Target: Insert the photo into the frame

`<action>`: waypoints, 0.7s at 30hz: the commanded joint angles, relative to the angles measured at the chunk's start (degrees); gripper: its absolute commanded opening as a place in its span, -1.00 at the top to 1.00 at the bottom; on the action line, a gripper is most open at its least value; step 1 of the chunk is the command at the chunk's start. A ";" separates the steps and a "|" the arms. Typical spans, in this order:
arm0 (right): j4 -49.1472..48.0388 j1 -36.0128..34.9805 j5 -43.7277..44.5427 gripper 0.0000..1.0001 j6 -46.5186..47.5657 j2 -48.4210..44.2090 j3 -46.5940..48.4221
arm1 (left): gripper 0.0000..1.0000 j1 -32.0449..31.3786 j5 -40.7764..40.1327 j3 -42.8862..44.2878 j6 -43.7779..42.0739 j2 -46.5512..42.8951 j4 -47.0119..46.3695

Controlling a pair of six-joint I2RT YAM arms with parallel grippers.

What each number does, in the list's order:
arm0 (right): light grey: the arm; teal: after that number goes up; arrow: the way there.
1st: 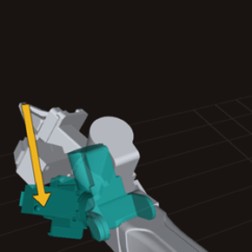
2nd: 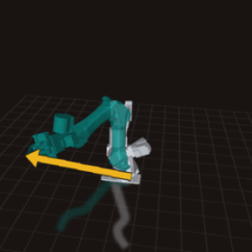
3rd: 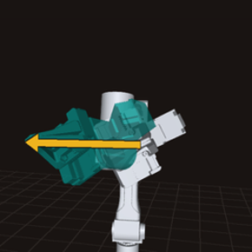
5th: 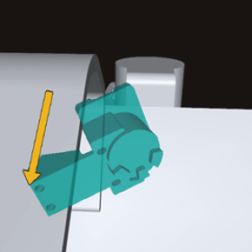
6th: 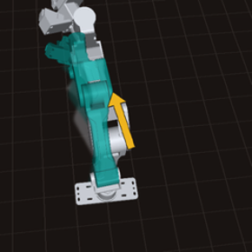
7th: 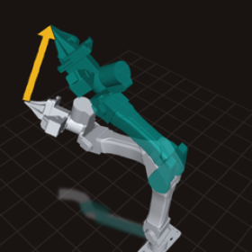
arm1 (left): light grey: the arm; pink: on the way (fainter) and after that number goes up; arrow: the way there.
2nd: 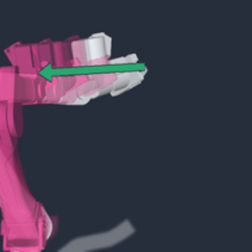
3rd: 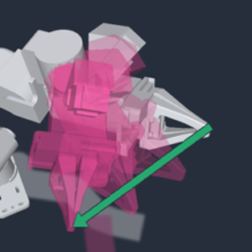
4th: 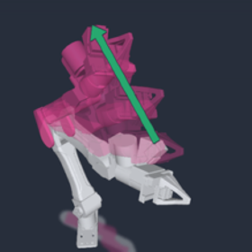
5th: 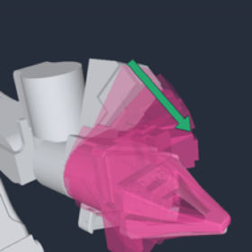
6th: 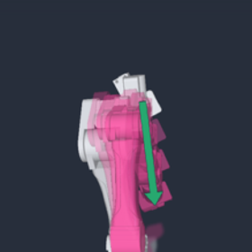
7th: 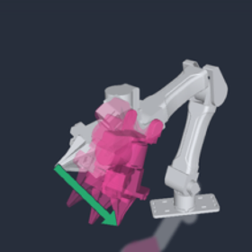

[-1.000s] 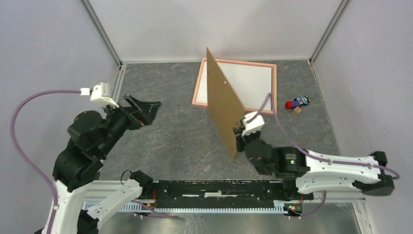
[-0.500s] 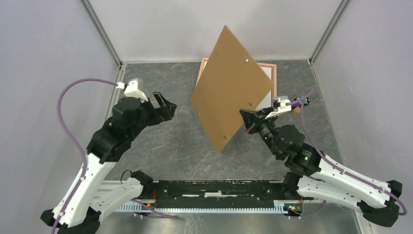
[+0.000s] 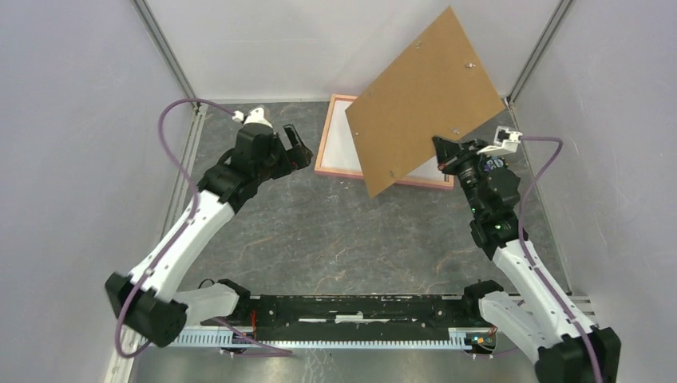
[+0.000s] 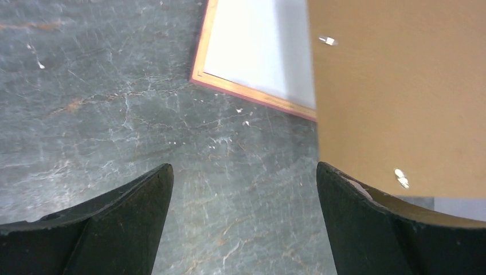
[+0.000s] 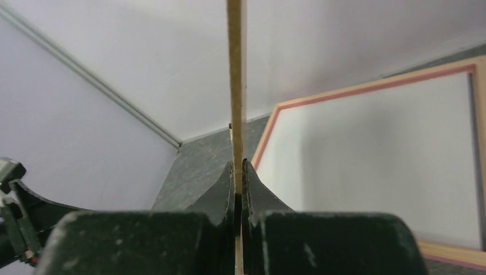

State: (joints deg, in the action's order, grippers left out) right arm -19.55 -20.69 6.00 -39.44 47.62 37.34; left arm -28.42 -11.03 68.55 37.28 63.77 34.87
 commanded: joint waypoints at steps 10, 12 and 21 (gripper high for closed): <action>-50.27 37.11 -44.62 1.00 -34.48 13.75 -10.97 | -0.92 6.00 0.66 10.96 1.94 38.38 -19.01; -50.21 39.17 -45.78 1.00 -34.25 15.02 -11.54 | -0.83 5.91 1.59 17.93 -1.64 45.10 -15.32; -47.11 39.85 -46.00 1.00 -29.90 15.80 -11.31 | -0.74 5.95 2.74 32.63 -7.27 60.71 -6.97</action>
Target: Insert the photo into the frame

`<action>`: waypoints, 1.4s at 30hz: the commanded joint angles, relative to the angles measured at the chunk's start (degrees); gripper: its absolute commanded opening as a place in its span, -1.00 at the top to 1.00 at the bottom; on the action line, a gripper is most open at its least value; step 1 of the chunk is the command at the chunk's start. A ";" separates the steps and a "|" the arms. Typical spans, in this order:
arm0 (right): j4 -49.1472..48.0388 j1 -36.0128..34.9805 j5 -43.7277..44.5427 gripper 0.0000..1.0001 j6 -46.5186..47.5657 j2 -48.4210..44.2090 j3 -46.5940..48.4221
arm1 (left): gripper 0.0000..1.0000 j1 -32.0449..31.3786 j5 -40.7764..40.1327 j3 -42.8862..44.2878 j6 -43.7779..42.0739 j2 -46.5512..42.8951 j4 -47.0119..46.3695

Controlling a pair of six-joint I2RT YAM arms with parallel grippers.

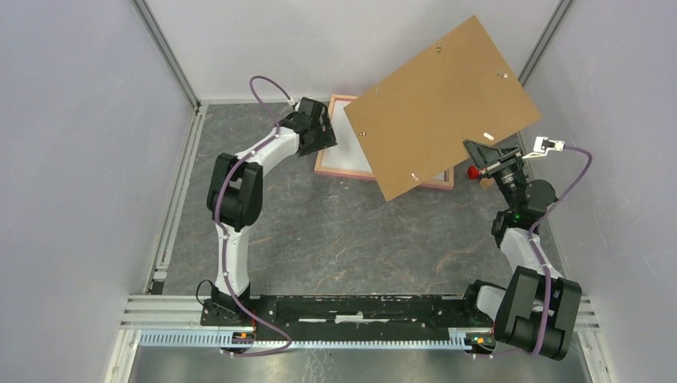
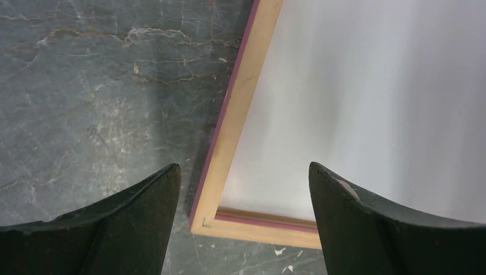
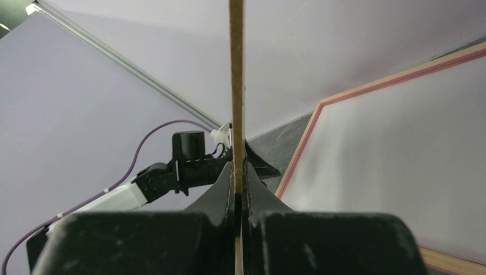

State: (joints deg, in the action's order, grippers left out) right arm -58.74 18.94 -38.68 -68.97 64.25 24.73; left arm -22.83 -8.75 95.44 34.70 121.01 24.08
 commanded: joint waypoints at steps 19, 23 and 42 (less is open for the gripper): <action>-0.89 0.35 0.24 1.00 5.36 -3.45 1.28 | 0.25 0.25 0.55 -0.77 -3.96 3.54 5.60; 2.32 0.33 1.04 1.00 6.99 -4.55 0.87 | 0.49 0.11 1.62 -8.81 -0.14 -1.67 3.83; 9.88 -11.86 7.34 1.00 4.61 -8.26 -7.06 | 0.60 -8.49 14.35 -58.02 27.19 -33.30 -19.63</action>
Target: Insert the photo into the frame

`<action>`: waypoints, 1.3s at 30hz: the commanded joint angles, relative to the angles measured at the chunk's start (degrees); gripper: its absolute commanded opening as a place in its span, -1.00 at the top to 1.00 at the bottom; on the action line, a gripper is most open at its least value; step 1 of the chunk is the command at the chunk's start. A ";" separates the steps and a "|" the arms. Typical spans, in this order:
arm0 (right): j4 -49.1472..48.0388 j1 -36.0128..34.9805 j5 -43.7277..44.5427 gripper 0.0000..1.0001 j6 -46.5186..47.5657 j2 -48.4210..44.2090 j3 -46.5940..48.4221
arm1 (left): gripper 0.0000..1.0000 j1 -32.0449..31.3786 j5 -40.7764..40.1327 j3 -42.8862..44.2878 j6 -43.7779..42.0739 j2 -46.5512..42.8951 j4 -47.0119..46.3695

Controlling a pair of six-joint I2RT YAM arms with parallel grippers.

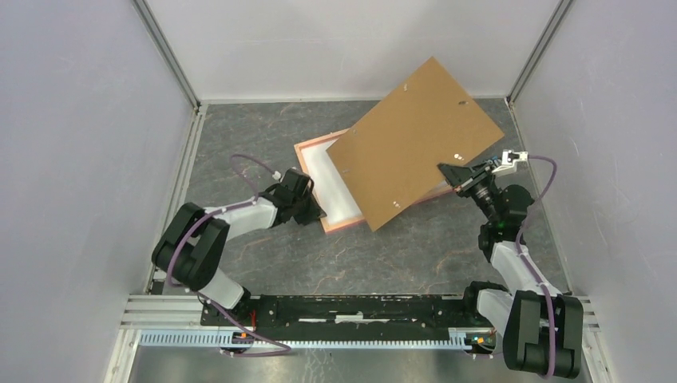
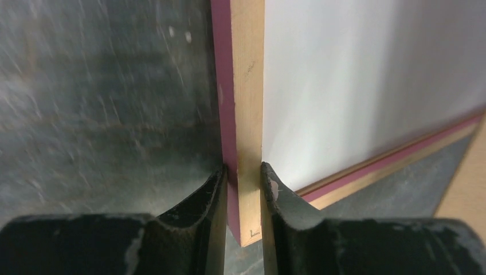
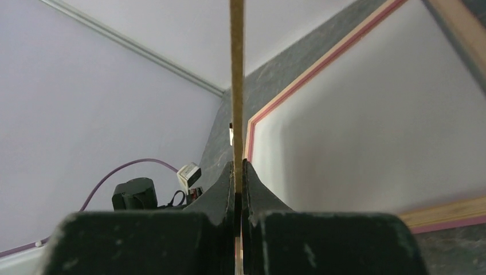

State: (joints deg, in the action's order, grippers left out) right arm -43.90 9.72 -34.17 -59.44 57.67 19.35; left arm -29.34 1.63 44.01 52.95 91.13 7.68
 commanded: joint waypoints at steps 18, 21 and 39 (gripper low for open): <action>13.42 -17.69 22.50 1.00 -17.94 0.46 -2.72 | -0.79 -2.53 -12.14 5.99 -13.71 -43.07 28.87; 11.87 -20.12 25.86 1.00 -20.73 1.13 -3.87 | -0.87 -2.55 -11.16 13.50 -18.63 -41.36 28.59; -8.91 -24.52 28.38 1.00 -31.08 15.82 -9.05 | -1.00 -4.23 -12.42 24.32 -32.36 -27.44 18.05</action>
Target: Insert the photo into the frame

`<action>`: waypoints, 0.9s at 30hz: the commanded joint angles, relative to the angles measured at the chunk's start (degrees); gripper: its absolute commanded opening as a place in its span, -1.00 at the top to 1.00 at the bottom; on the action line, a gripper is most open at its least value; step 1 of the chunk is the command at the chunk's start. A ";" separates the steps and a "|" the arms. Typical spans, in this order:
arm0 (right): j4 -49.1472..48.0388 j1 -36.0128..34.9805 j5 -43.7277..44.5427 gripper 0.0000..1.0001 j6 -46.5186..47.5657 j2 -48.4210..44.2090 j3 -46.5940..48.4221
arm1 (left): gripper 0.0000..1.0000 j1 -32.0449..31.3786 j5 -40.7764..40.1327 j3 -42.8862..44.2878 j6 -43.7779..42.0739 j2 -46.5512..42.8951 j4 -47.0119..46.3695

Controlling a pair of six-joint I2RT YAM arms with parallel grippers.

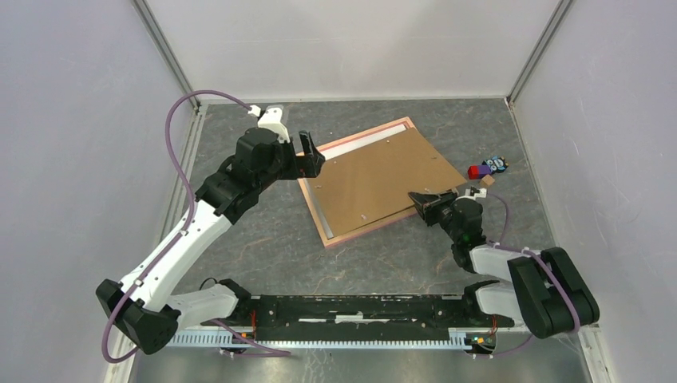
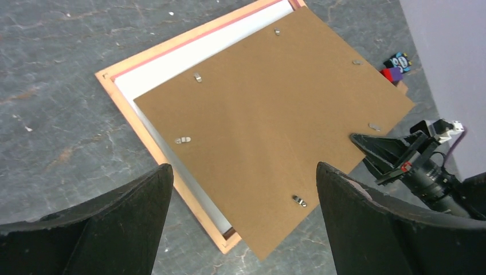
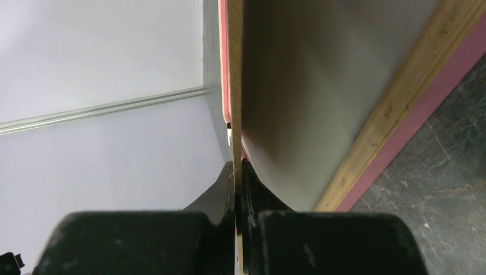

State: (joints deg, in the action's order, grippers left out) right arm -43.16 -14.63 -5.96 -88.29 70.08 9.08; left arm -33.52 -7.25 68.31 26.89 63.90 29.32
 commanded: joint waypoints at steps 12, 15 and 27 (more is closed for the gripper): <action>-19.01 -0.22 -1.68 1.00 -4.60 11.41 1.03 | -1.00 0.32 -3.60 -3.54 -6.55 -1.59 -4.41; -19.44 -0.22 -2.40 1.00 -4.44 10.42 1.54 | -1.00 0.37 -3.47 -3.80 -6.51 -1.42 -4.42; -12.88 -0.48 -0.90 1.00 -1.65 3.77 3.52 | -1.00 0.38 -3.50 -4.42 -6.24 -1.55 -4.54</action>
State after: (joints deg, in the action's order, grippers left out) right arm -53.60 -14.63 -7.35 -90.13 76.29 9.19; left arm -33.45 -10.41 64.10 23.18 63.16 27.14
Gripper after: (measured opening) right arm 0.022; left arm 0.996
